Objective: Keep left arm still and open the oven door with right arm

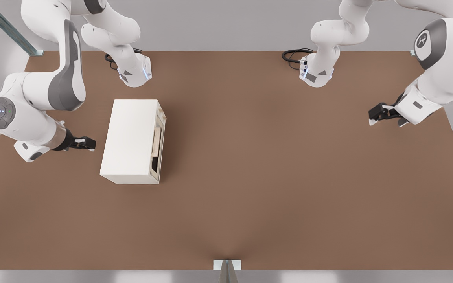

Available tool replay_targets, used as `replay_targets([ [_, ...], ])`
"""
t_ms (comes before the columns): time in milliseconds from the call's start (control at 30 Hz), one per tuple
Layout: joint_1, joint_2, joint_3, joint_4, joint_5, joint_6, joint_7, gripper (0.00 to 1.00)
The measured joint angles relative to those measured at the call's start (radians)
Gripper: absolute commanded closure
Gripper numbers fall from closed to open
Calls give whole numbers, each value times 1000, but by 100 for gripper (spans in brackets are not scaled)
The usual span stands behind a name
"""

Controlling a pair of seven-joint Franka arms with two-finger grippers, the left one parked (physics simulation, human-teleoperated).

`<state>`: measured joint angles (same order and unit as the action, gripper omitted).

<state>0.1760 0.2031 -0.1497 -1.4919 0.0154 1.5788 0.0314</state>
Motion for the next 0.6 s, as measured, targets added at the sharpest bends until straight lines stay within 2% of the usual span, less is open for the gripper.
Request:
replay_targets([
  [67, -3, 6, 7, -11, -1, -3, 8, 0],
  [100, -2, 33, 34, -13, -6, -14, 11, 0],
  [133, 38, 84, 55, -3, -26, -27, 13, 24],
  [167, 128, 155, 58, 46, -49, -43, 18, 78],
  [267, 409, 344, 56, 230, -144, -156, 80, 79],
  [467, 515, 469, 57, 332, -407, -332, 208, 79],
  [600, 596, 535, 61, 370, -484, -427, 308, 79],
])
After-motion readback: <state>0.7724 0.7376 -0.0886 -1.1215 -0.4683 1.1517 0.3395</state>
